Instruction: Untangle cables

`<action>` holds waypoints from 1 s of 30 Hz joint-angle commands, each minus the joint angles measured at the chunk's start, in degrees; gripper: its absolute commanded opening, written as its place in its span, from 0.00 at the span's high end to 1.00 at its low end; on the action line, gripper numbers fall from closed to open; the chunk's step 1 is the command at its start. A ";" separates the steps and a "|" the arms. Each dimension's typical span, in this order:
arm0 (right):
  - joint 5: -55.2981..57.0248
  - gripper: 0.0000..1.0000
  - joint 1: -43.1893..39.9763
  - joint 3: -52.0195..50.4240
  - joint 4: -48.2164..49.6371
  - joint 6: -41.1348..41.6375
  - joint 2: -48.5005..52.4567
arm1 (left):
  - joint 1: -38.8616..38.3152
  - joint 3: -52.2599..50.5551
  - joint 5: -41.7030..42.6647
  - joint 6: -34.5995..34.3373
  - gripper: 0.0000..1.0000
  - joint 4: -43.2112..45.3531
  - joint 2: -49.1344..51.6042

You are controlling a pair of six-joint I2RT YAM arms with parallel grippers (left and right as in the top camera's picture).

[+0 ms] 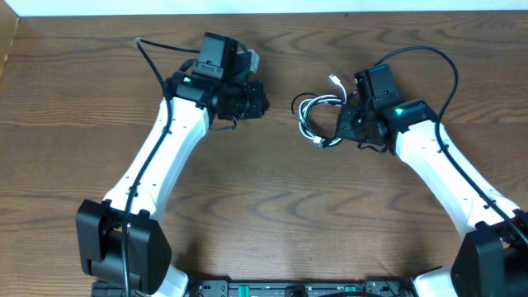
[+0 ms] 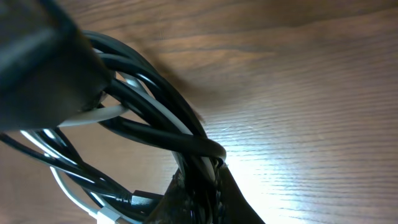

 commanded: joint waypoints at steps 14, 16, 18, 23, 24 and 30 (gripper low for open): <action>-13.86 0.99 0.17 0.42 1.31 -3.72 -1.11 | -7.85 -3.08 -0.44 0.94 0.51 -0.57 2.71; -16.94 0.99 0.17 0.42 2.23 -5.64 -1.11 | -7.93 -3.08 -0.68 0.94 0.51 -0.55 3.93; -18.78 0.99 0.17 0.48 2.75 -6.14 -1.11 | -7.91 -3.08 -1.44 0.92 0.51 0.46 5.20; -19.50 0.99 0.17 0.72 2.78 -6.14 -1.11 | -7.93 -3.08 -2.78 0.87 0.43 3.37 8.57; -19.74 0.99 0.13 0.76 2.78 -6.14 -1.11 | -7.93 -3.08 -2.78 0.87 0.43 3.85 9.25; -18.21 0.99 -1.42 0.83 1.90 -5.55 -1.11 | -7.58 -3.02 -2.75 0.72 0.93 6.69 10.36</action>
